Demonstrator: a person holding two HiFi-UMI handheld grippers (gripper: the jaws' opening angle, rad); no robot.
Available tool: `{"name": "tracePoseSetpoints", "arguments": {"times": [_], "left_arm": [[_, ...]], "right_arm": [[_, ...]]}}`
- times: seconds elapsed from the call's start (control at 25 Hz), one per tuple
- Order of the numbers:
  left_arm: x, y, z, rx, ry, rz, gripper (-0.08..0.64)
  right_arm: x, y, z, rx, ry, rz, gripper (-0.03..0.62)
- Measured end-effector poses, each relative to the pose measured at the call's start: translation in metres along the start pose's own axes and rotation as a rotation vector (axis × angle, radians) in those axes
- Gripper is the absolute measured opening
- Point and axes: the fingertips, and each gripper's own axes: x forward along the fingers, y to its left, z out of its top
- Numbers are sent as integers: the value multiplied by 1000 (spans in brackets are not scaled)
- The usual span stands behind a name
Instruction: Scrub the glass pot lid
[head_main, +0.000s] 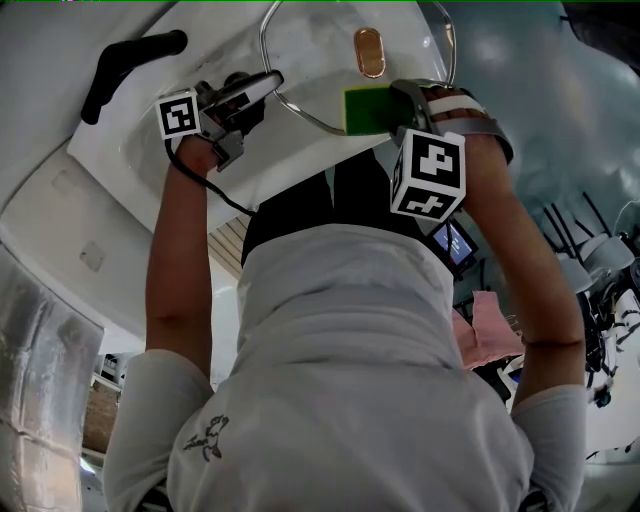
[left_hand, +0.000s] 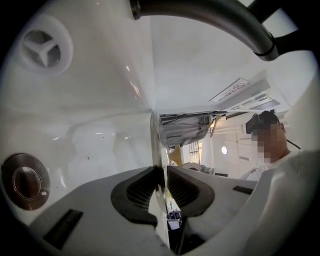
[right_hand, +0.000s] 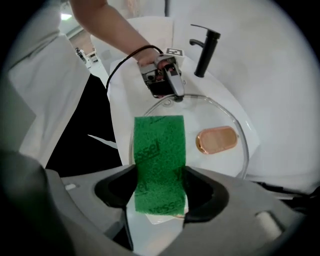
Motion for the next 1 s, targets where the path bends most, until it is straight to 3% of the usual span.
{"name": "tracePoseSetpoints", "arguments": {"times": [0.36, 0.52, 0.64, 0.8, 1.0], "left_arm": [[1, 0, -3, -7, 46, 1, 74], [0, 0, -3, -4, 55, 0, 74], [-1, 0, -2, 9, 59, -1, 74], [3, -7, -1, 9, 57, -1, 74], [-1, 0, -1, 20, 66, 18, 74]], "right_arm": [[2, -22, -81, 192, 61, 83, 285], [4, -39, -120, 373, 50, 108, 285], [4, -49, -137, 457, 67, 105, 285], [-7, -63, -137, 524, 61, 75, 287], [-23, -114, -95, 642, -66, 23, 287]]}}
